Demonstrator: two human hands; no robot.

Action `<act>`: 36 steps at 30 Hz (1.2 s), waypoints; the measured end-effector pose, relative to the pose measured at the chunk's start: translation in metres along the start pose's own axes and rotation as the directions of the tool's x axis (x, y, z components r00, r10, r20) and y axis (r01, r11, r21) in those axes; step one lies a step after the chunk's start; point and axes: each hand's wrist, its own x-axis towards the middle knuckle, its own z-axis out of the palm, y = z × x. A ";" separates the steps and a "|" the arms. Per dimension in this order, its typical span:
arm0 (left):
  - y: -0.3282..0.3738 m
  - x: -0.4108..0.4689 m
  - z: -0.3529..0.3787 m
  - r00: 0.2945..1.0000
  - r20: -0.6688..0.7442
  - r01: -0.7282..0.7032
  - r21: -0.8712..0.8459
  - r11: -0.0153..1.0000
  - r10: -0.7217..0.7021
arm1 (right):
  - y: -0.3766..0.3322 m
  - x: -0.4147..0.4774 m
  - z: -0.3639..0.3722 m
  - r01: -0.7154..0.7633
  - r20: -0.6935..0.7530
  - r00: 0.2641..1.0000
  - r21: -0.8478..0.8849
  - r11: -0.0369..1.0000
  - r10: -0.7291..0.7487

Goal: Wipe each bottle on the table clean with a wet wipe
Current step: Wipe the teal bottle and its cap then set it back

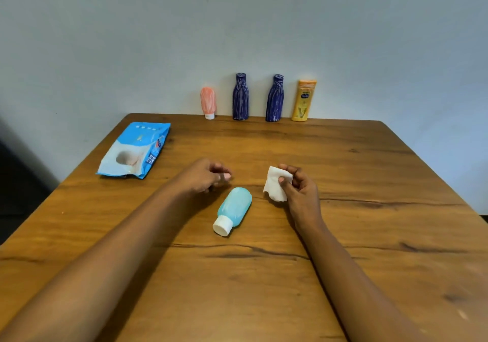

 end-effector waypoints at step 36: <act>-0.054 -0.081 0.065 0.845 -0.504 -0.092 0.192 0.977 0.179 | 0.005 -0.048 0.040 0.572 0.439 0.820 -0.626 0.529 -0.367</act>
